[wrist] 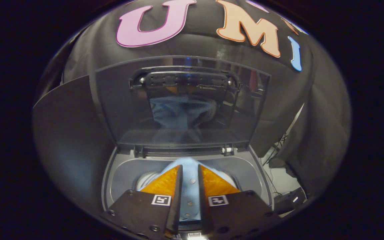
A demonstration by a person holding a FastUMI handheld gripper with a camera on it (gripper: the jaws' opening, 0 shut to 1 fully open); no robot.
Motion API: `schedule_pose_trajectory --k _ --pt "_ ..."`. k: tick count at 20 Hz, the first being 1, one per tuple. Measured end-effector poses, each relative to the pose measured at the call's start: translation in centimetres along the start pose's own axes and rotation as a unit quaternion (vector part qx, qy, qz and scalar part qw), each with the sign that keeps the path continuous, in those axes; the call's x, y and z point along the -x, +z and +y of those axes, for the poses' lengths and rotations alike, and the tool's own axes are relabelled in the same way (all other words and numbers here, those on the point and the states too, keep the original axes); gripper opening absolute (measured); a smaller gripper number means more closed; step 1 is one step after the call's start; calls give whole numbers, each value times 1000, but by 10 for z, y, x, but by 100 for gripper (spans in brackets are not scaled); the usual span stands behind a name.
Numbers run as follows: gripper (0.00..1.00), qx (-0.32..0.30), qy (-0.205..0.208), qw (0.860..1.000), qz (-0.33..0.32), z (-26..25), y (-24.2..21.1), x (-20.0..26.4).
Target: Put the clothes into the washing machine and then close the washing machine lid.
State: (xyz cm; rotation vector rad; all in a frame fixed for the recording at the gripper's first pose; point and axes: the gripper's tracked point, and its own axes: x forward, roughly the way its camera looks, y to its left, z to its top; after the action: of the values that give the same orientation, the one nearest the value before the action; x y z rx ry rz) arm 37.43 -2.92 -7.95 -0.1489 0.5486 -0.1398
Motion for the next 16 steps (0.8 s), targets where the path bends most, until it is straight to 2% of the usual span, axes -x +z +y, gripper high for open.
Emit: schedule_pose_trajectory --k 4,8,10,16 --pt "96 -2 -10 1000 -9 -12 11 4" --pt "99 5 9 1000 -8 -10 30 9" --pt "99 8 30 999 -40 -4 55 14" --pt "98 41 39 988 -144 -2 147 52"
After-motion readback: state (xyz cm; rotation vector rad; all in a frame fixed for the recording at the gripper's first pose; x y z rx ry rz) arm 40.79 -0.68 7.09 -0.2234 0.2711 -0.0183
